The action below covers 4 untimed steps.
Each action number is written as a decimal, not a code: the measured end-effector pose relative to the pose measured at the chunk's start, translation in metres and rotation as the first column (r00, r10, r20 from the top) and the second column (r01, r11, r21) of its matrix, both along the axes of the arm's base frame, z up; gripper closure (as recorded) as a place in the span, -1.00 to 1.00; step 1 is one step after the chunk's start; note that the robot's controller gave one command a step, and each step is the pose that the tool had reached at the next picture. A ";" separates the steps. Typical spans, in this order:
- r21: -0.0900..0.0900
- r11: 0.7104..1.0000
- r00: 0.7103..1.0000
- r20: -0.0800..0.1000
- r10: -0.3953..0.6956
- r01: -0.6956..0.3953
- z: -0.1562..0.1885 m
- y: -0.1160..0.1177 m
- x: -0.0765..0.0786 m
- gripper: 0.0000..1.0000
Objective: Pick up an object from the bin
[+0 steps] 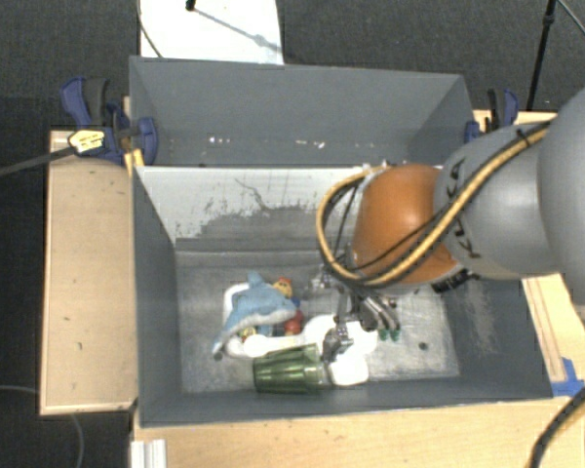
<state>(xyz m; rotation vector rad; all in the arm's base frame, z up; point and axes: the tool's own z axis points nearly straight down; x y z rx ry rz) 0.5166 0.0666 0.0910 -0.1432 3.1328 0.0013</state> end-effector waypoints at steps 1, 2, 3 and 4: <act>-0.001 1.000 1.000 0.001 -0.001 0.001 0.028 -0.024 0.006 -1.00; 0.000 1.000 1.000 0.004 0.006 -0.006 0.013 -0.018 0.002 -1.00; -0.002 0.995 0.995 -0.001 -0.102 0.102 -0.013 0.028 0.017 1.00; -0.002 0.995 0.995 -0.001 -0.102 0.102 -0.013 0.028 0.017 1.00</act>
Offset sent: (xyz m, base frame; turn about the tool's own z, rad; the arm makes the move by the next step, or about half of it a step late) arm -0.0106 -0.0095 -0.0210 -0.0170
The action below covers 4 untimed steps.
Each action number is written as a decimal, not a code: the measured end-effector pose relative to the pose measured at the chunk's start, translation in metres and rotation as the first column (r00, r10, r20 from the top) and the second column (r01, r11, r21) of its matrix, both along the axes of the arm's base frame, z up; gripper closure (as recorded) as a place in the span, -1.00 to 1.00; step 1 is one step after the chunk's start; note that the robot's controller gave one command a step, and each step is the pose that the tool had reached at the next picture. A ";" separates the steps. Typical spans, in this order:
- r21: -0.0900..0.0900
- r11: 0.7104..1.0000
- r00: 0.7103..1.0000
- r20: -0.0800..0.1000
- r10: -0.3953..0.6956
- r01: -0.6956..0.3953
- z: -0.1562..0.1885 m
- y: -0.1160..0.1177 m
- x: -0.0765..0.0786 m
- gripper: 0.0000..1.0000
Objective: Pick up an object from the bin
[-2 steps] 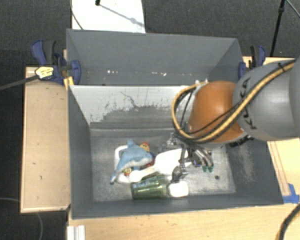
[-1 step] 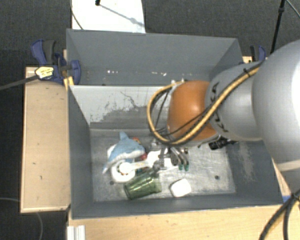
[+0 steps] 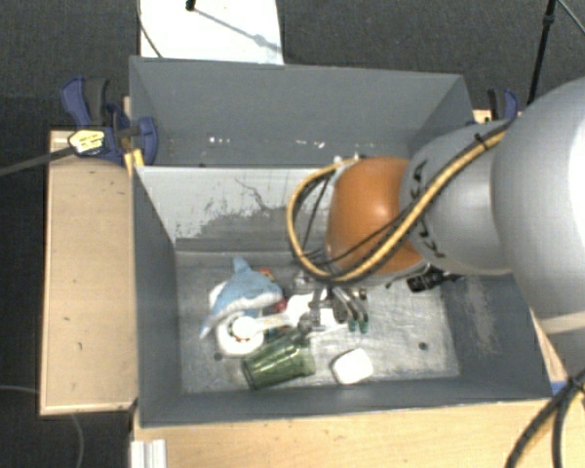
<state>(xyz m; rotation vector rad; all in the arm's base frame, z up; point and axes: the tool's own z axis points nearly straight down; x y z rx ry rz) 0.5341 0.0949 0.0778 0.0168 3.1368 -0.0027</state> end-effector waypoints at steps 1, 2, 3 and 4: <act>0.000 1.000 1.000 0.000 0.000 0.000 0.003 0.000 -0.001 1.00; 0.001 1.000 1.000 -0.003 -0.001 0.001 0.014 0.000 -0.002 1.00; 0.002 1.000 1.000 -0.001 -0.001 0.001 0.026 0.000 -0.001 1.00; 0.003 1.000 1.000 0.001 -0.001 0.001 0.031 0.001 -0.001 1.00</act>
Offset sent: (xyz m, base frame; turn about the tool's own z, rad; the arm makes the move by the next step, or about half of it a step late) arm 0.0000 0.0001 0.0461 0.0000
